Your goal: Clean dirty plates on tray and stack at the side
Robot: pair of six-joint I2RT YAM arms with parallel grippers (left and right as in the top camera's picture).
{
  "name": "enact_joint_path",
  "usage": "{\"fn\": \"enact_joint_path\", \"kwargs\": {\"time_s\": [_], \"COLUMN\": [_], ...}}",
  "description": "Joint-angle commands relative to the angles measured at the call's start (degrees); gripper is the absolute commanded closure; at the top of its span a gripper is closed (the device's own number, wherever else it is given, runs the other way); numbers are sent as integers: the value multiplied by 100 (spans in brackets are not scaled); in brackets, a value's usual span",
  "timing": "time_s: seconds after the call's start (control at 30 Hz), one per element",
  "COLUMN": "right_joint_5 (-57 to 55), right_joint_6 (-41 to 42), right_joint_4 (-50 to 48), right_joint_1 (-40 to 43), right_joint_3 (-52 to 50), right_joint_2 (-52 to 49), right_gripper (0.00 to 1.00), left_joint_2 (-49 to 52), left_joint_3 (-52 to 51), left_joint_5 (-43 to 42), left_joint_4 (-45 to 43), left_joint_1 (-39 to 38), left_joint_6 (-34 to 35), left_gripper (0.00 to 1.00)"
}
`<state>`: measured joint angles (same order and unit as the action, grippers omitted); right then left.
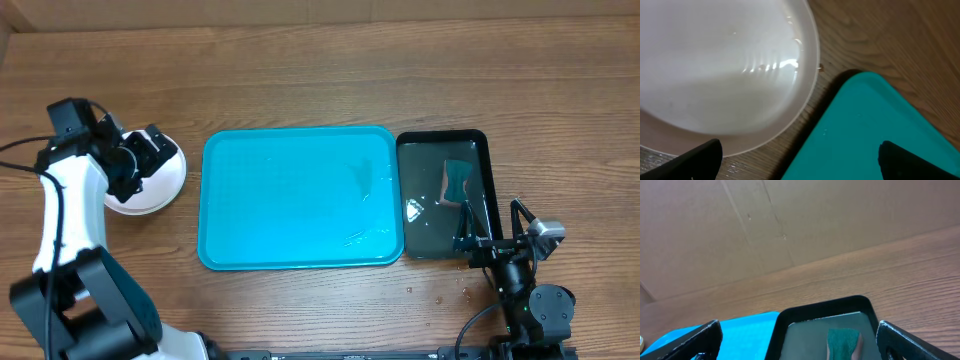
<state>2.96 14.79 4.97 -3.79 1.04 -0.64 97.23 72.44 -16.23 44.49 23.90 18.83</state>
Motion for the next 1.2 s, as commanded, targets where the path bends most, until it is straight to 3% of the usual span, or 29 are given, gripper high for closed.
{"fn": "enact_joint_path", "kwargs": {"time_s": [0.0,0.5,0.83,1.0,1.17], "right_joint_5": [-50,-52,-50,-50,-50], "right_joint_6": [26,26,26,26,26], "right_joint_4": [-33,-33,-33,-33,-33], "right_joint_1": [24,24,24,24,24], "right_joint_3": [-57,-57,-57,-57,-57], "right_joint_2": [48,48,48,48,48], "right_gripper": [0,0,0,0,0], "left_joint_2": [-999,-4358,-7073,-8321,-9280], "left_joint_3": [13,-243,-2533,-3781,-4782], "left_joint_5": [254,313,533,525,529], "left_joint_4": [-17,24,-2,-750,-2518], "left_joint_1": [-433,-1991,-2017,-2017,-2017], "left_joint_6": [-149,-153,-146,-81,-39], "left_gripper": [0,0,0,0,0]}}
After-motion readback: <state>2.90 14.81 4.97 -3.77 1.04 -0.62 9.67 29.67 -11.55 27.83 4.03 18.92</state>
